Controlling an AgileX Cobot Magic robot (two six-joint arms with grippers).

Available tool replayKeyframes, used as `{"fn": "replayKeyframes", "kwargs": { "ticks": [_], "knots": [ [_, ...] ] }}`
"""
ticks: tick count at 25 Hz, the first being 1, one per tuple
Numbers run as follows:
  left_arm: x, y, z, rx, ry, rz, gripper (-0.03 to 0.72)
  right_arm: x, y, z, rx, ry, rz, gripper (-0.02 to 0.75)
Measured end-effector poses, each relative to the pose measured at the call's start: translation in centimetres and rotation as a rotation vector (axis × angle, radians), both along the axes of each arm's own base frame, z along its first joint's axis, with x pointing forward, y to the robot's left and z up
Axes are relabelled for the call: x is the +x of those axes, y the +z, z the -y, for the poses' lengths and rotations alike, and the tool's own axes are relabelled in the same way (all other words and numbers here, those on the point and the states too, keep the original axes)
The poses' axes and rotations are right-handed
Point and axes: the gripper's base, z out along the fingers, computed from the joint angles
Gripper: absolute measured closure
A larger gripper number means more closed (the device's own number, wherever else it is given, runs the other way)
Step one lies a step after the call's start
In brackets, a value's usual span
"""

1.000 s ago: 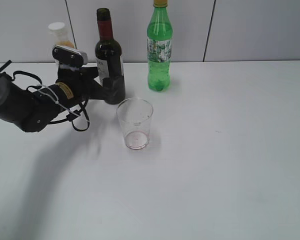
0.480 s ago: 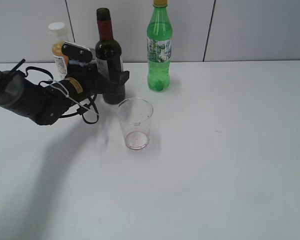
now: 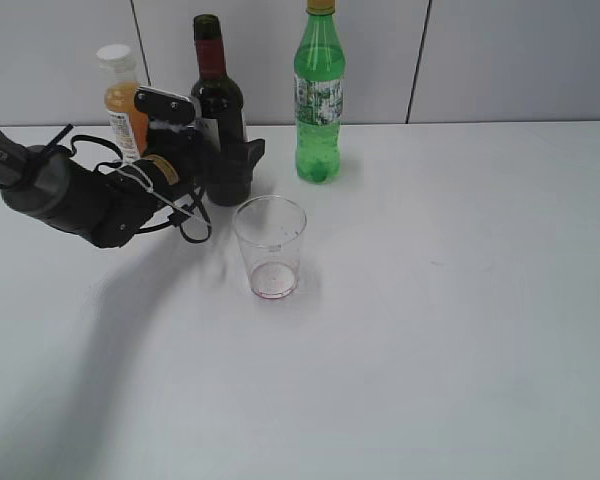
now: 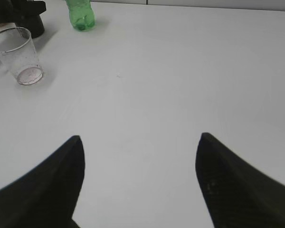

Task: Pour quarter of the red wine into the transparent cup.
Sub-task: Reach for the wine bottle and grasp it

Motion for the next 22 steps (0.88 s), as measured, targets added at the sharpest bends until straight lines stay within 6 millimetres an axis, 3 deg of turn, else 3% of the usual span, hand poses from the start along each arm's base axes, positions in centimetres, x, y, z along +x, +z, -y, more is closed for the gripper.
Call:
{"fn": "replayKeyframes", "kwargs": {
  "ticks": [6, 22],
  "knots": [
    [0.0, -0.1, 0.1, 0.001, -0.003, -0.002, 0.135, 0.0, 0.0, 0.0, 0.001, 0.000, 0.000, 0.153],
    [-1.5, 0.3, -1.2, -0.016, 0.031, -0.016, 0.135, 0.0, 0.0, 0.0, 0.001, 0.001, 0.000, 0.153]
  ]
}}
